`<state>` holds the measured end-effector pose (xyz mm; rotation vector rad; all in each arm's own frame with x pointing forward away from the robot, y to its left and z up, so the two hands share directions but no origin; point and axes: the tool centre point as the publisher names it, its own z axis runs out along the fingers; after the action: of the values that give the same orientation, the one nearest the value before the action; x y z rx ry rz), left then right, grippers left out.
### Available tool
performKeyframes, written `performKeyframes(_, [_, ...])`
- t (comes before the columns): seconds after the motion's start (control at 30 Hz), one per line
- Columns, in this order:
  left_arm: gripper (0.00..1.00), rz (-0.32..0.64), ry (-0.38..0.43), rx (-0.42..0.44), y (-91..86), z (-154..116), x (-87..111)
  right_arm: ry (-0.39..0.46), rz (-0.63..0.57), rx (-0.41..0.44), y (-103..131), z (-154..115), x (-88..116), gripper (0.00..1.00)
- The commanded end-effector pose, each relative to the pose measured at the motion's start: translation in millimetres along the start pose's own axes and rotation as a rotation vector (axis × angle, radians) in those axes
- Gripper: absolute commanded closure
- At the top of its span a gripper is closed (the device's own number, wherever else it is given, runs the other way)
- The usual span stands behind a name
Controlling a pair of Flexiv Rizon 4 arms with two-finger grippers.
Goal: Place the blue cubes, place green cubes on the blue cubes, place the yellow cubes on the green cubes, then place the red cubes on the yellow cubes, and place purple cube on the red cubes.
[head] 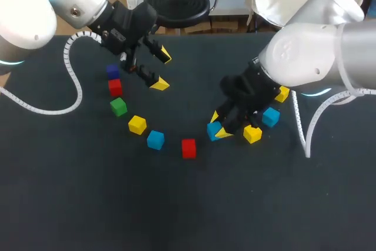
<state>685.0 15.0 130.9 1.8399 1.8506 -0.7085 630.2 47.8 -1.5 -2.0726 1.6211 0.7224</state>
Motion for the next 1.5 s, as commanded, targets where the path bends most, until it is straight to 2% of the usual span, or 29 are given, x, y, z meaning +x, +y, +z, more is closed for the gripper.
performKeyframes(0.03, [0.00,-0.001,0.002,0.000,-0.2,-0.1,-0.4,0.040,0.044,0.090,12.3,-16.6,-6.3,1.00])
performKeyframes(0.23, [0.00,-0.001,0.002,0.000,-0.2,-0.1,-0.4,0.062,0.110,0.170,6.8,-27.1,-8.3,1.00])
performKeyframes(0.43, [0.00,-0.001,0.002,0.000,-0.2,-0.1,-0.4,0.002,0.092,0.185,-4.5,-21.8,-8.4,1.00])
performKeyframes(0.53, [0.00,-0.001,0.002,0.000,-0.2,-0.1,-0.4,-0.019,0.077,0.183,-9.0,-19.4,-10.8,1.00])
performKeyframes(1.2, [0.00,-0.001,0.002,0.000,-0.2,-0.1,-0.4,-0.019,0.077,0.183,-9.0,-19.4,-10.8,1.00])
performKeyframes(1.5, [0.00,-0.001,0.002,0.000,-0.2,-0.1,-0.4,-0.051,0.146,0.181,-33.7,-11.2,-13.6,1.00])
